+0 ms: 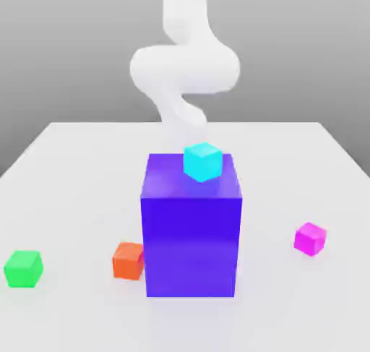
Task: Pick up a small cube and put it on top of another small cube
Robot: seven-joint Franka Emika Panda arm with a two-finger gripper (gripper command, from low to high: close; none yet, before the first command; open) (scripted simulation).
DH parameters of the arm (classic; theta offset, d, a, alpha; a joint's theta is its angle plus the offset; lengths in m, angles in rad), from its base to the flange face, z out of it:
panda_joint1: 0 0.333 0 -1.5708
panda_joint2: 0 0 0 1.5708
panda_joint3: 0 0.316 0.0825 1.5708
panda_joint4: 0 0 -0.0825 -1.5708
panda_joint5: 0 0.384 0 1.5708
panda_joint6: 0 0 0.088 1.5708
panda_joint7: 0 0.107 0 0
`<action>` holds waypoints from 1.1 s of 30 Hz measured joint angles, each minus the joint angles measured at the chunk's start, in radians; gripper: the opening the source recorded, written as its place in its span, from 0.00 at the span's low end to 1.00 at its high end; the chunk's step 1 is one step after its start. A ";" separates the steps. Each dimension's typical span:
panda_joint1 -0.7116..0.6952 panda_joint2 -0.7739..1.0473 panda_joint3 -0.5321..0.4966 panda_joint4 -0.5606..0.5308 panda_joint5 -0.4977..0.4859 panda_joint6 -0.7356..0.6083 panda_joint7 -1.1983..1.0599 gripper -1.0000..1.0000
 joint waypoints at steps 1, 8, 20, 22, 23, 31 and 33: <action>0.027 0.027 0.002 -0.018 -0.004 0.019 -0.045 0.50; 0.199 0.204 0.012 -0.133 -0.025 0.139 -0.340 0.50; 0.473 0.502 0.040 -0.330 -0.031 0.345 -0.862 0.50; 0.513 0.551 0.052 -0.363 -0.027 0.379 -0.953 0.50; 0.530 0.576 0.061 -0.379 -0.023 0.396 -0.999 0.50; 0.676 0.783 0.119 -0.490 -0.016 0.543 -1.318 0.50; 0.682 0.852 0.100 -0.483 -0.043 0.598 -1.310 0.50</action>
